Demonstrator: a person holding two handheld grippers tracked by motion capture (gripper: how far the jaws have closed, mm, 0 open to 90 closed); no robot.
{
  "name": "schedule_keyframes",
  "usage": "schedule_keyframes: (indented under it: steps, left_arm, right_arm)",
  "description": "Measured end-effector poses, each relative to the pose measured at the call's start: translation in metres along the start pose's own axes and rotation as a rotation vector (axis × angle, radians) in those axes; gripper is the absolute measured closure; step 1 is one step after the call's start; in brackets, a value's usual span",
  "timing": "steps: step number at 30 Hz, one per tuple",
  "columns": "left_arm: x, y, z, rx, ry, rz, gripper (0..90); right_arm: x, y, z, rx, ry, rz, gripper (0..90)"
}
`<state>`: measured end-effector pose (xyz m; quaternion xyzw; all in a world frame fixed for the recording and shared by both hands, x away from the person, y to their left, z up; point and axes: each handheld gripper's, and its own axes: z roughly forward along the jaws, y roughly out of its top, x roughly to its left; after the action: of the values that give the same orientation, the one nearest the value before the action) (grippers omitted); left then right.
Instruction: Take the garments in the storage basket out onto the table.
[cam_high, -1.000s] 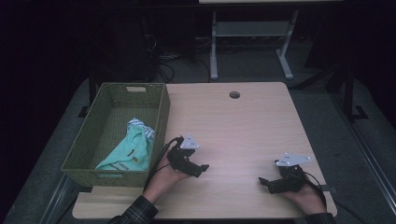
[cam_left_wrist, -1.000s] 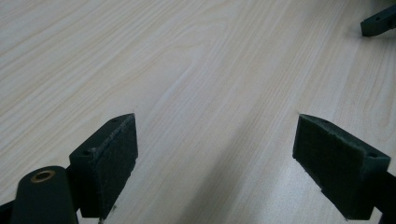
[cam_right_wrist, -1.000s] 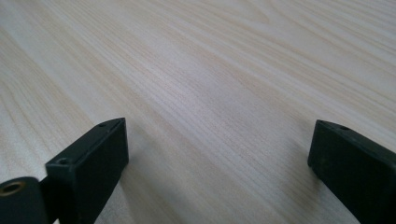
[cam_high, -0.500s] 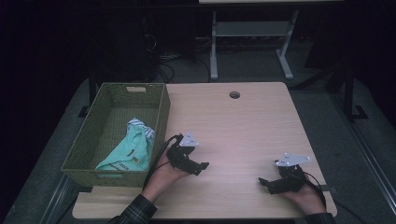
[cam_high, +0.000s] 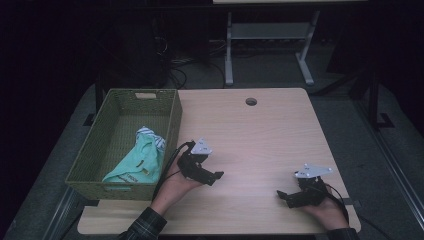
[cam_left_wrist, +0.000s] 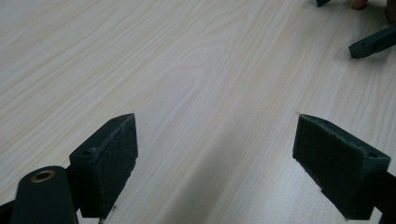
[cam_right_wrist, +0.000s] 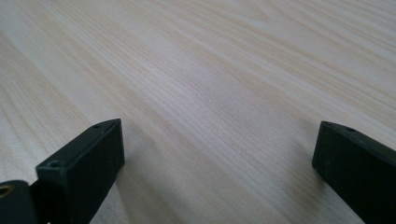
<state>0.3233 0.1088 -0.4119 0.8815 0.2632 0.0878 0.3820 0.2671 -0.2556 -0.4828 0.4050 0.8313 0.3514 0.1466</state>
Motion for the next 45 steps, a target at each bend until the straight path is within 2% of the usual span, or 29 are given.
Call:
schedule_keyframes:
  steps: [5, 17, 20, 24, 30, 38, 45]
  left_arm:
    - [0.001, 0.003, -0.003, -0.019, -0.006, -0.008, 13.4]
    - [0.003, 0.01, -0.009, -0.018, -0.012, 0.012, 13.4]
    - [0.003, 0.011, -0.01, -0.026, -0.018, 0.006, 13.4]
    - [0.003, 0.013, -0.011, -0.015, -0.02, 0.024, 13.4]
    - [0.003, 0.017, -0.014, -0.027, -0.028, 0.019, 13.5]
    - [0.007, 0.021, -0.018, -0.013, -0.036, 0.033, 13.5]
    - [0.012, 0.027, -0.028, -0.021, -0.022, 0.034, 13.9]
  right_arm:
    - [0.0, 0.0, 0.0, 0.001, 0.0, 0.0, 2.0]
    - [0.0, 0.0, 0.0, 0.0, 0.001, -0.002, 2.0]
    - [0.0, 0.0, 0.0, 0.0, 0.001, -0.002, 2.0]
    - [0.0, 0.0, 0.0, -0.001, 0.001, -0.002, 2.0]
    - [0.0, 0.0, 0.0, 0.0, 0.001, -0.002, 2.0]
    - [0.0, 0.0, 0.0, -0.001, 0.001, -0.002, 2.0]
    - [0.0, 0.0, 0.0, -0.003, 0.002, -0.002, 2.0]
